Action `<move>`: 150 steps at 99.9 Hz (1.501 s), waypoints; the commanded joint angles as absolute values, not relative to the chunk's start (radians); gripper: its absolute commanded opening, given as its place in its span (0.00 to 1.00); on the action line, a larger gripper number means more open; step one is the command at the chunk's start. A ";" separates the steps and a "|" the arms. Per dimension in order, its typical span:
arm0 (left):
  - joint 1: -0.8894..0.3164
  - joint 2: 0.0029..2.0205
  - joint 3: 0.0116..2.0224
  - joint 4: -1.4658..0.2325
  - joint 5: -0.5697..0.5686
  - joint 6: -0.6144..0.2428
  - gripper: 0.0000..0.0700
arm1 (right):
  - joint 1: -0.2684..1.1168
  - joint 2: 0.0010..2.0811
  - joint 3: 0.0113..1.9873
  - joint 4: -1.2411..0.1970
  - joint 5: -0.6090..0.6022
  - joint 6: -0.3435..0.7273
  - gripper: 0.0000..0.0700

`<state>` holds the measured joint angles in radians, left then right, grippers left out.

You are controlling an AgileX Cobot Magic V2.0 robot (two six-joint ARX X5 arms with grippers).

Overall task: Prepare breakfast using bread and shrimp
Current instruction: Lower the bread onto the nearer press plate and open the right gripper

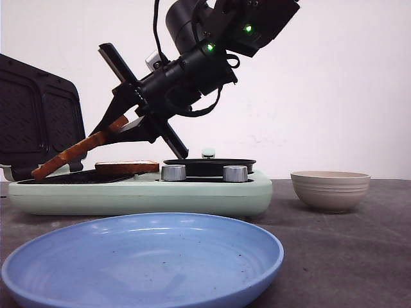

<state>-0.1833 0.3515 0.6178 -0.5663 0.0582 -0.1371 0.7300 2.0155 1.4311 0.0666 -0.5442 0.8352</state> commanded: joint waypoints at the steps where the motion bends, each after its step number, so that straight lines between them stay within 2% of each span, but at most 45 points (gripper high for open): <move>1: -0.183 0.351 0.626 -0.555 0.060 -0.126 0.79 | 0.744 2.034 1.454 0.074 -0.539 0.825 0.00; 6: -0.183 0.351 0.626 -0.559 0.060 -0.125 0.79 | 0.744 2.034 1.454 0.074 -0.538 0.818 0.00; 10: -0.183 0.351 0.626 -0.562 0.060 -0.125 0.79 | 0.744 2.034 1.454 0.072 -0.534 0.810 0.04; 26: -0.183 0.351 0.626 -0.562 0.060 -0.125 0.79 | 0.743 2.034 1.454 0.043 -0.517 0.790 0.40; 47: -0.183 0.351 0.626 -0.561 0.060 -0.125 0.79 | 0.742 2.034 1.454 0.000 -0.498 0.748 0.62; 67: -0.183 0.351 0.626 -0.562 0.060 -0.125 0.79 | 0.742 2.033 1.454 -0.001 -0.496 0.736 0.71; 126: -0.183 0.351 0.626 -0.562 0.060 -0.125 0.79 | 0.738 2.033 1.498 -0.043 -0.519 0.694 0.71; 137: -0.183 0.351 0.626 -0.562 0.060 -0.125 0.79 | 0.732 2.033 1.548 -0.128 -0.503 0.678 0.71; 150: -0.183 0.351 0.626 -0.562 0.060 -0.125 0.79 | 0.724 2.033 1.610 -0.278 -0.496 0.601 0.71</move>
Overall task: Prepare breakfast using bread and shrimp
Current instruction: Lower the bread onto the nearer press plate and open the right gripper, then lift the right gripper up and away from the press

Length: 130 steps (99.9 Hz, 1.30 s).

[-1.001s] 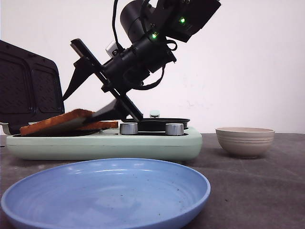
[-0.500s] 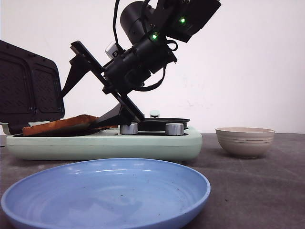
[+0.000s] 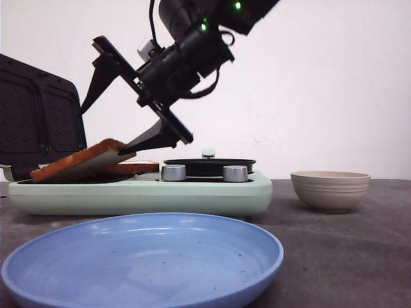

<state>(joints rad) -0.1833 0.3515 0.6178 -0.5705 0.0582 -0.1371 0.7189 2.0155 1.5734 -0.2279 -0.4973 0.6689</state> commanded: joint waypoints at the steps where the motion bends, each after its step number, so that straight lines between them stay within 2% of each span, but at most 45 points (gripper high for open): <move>1: -0.183 0.351 0.626 -0.562 0.060 -0.125 0.79 | 0.723 2.033 1.612 -0.286 -0.496 0.595 0.71; 14: -0.183 0.351 0.626 -0.562 0.060 -0.125 0.79 | 0.722 2.033 1.639 -0.355 -0.488 0.561 0.71; 54: -0.183 0.351 0.626 -0.562 0.059 -0.125 0.79 | 0.708 1.992 1.652 -0.390 -0.474 0.477 0.71; 89: -0.183 0.351 0.626 -0.562 0.059 -0.126 0.79 | 0.649 1.791 1.652 -0.463 -0.252 0.249 0.71; 109: -0.183 0.351 0.626 -0.561 0.059 -0.142 0.79 | 0.594 1.641 1.651 -0.592 -0.165 0.123 0.71; 122: -0.183 0.351 0.626 -0.561 0.059 -0.142 0.79 | 0.550 1.549 1.649 -0.661 -0.158 0.068 0.71; 130: -0.183 0.351 0.626 -0.560 0.059 -0.142 0.79 | 0.518 1.494 1.643 -0.702 -0.185 0.030 0.67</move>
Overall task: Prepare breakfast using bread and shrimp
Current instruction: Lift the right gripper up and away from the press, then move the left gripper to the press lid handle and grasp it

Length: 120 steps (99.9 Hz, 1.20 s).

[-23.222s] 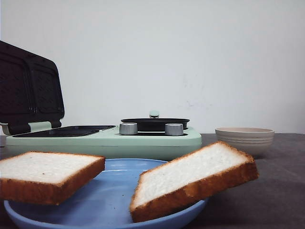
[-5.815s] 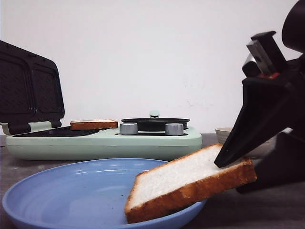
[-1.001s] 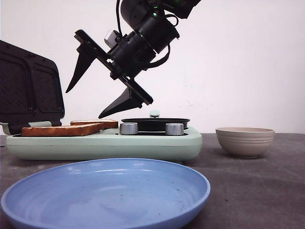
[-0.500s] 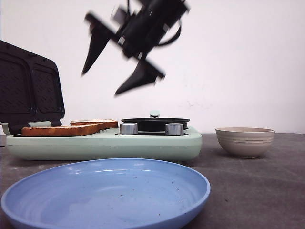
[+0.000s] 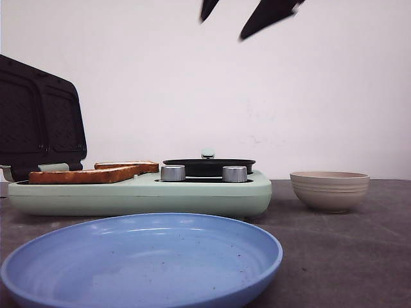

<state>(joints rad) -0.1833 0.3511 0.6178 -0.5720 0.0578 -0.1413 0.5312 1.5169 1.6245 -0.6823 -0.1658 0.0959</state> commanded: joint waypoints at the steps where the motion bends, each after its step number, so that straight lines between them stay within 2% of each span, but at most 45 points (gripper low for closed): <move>1: -0.183 0.351 0.626 -0.560 0.059 -0.142 0.79 | 0.514 1.486 1.641 -0.706 -0.187 0.025 0.67; 16: -0.183 0.351 0.626 -0.555 0.059 -0.148 0.79 | 0.457 1.333 1.492 -0.669 -0.207 0.011 0.65; 43: -0.183 0.351 0.626 -0.553 0.060 -0.152 0.79 | 0.400 0.908 0.964 -0.407 -0.208 0.033 0.65; 53: -0.183 0.351 0.626 -0.554 0.060 -0.153 0.79 | 0.400 0.764 0.807 -0.345 -0.204 0.090 0.65; 70: -0.183 0.351 0.626 -0.555 0.060 -0.153 0.79 | 0.400 0.575 0.596 -0.345 -0.173 0.194 0.65; 82: -0.183 0.351 0.627 -0.554 0.060 -0.152 0.79 | 0.400 0.487 0.504 -0.373 -0.155 0.237 0.65; 104: -0.184 0.351 0.627 -0.555 0.060 -0.155 0.79 | 0.400 0.395 0.441 -0.443 -0.151 0.242 0.65; 120: -0.183 0.351 0.628 -0.552 0.059 -0.229 0.79 | 0.400 0.393 0.441 -0.449 -0.157 0.269 0.65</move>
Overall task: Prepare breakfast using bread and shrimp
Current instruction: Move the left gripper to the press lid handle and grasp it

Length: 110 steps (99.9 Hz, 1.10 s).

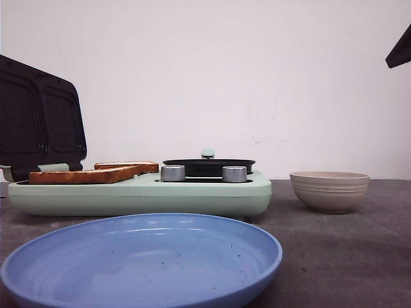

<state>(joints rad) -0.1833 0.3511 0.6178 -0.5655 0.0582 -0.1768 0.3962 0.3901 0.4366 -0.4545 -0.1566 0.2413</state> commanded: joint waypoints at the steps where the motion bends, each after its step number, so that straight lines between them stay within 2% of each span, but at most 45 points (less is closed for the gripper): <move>1: -0.183 0.351 0.628 -0.551 0.059 -0.235 0.79 | 0.400 0.393 0.441 -0.450 -0.157 0.271 0.65; 26: -0.183 0.360 0.648 -0.435 0.059 -0.341 0.78 | 0.402 0.393 0.441 -0.455 -0.157 0.281 0.65; 47: -0.161 0.453 0.723 -0.351 0.019 -0.359 0.79 | 0.402 0.393 0.441 -0.458 -0.157 0.281 0.65; 66: -0.074 0.606 0.819 -0.281 0.015 -0.364 0.79 | 0.402 0.393 0.441 -0.458 -0.157 0.281 0.65; 77: 0.009 0.709 0.881 -0.262 0.027 -0.414 0.79 | 0.402 0.393 0.441 -0.458 -0.157 0.281 0.65; 88: 0.105 0.813 0.940 -0.248 0.093 -0.485 0.79 | 0.402 0.393 0.441 -0.458 -0.157 0.281 0.65; 110: 0.279 1.010 1.015 -0.173 0.333 -0.680 0.79 | 0.402 0.393 0.441 -0.458 -0.157 0.281 0.65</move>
<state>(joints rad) 0.2474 0.9668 0.9863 -0.2016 0.2756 -0.5667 0.3973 0.3904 0.4366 -0.4641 -0.1566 0.2703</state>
